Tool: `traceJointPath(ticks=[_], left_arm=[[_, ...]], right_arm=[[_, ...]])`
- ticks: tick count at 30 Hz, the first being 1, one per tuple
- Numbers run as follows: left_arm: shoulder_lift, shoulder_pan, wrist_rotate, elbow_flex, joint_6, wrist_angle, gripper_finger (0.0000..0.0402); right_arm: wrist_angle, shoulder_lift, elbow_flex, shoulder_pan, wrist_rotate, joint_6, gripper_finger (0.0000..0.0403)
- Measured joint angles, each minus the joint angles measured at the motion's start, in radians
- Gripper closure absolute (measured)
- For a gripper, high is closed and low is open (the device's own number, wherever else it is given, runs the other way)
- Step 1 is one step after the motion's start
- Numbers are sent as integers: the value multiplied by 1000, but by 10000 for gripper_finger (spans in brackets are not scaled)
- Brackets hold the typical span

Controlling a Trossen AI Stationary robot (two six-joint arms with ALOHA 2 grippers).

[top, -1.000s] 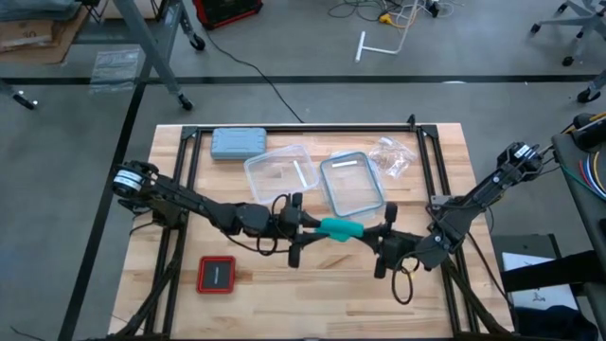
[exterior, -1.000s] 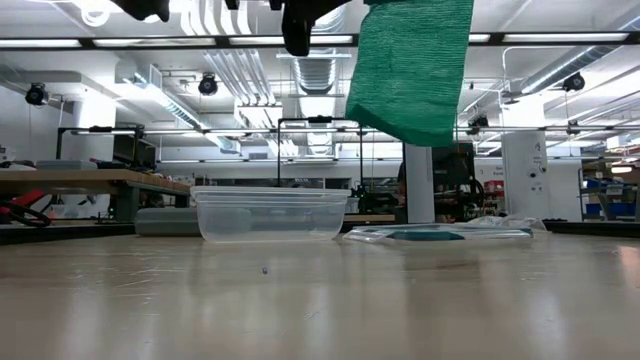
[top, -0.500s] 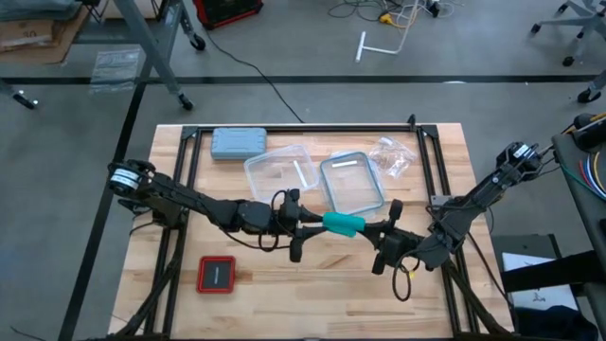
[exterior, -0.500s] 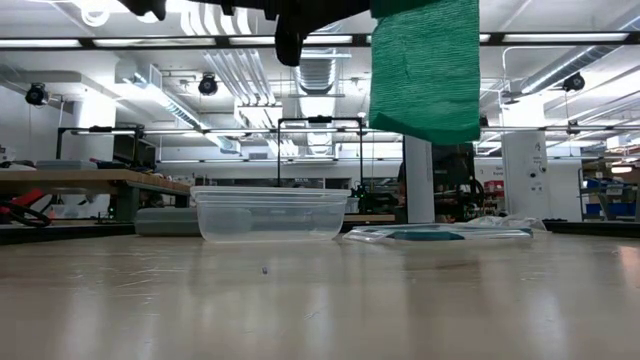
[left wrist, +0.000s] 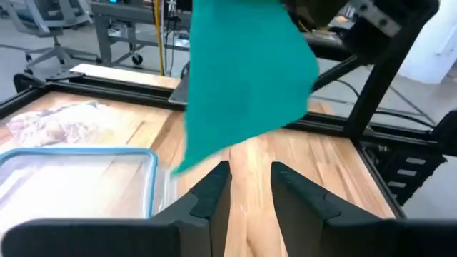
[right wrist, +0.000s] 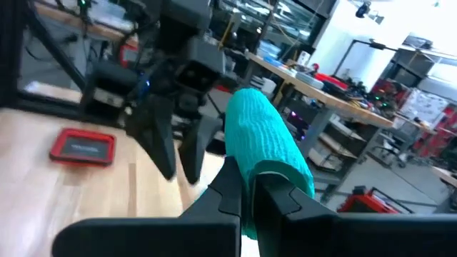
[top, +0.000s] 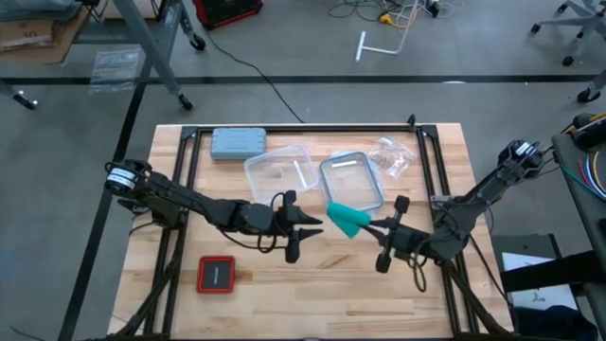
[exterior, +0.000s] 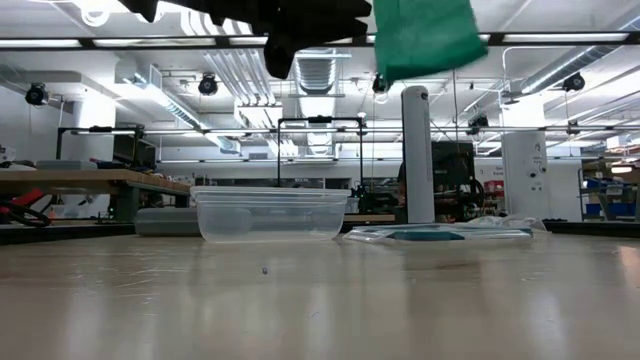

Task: Roll bandage
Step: Roll the blue bandage

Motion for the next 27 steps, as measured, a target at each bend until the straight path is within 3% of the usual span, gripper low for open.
traceJointPath(ticks=[8,19,27], left_arm=[[-21,0,-17,3,-15,35,308],[-29,17,-21,3,12,122,199],[-7,51,5,3,23,163,224]], right_arm=[[-9,-21,0,26,-11,0,399],[-10,-21,0,27,-14,8,399],[-11,-21,0,27,-14,8,399]])
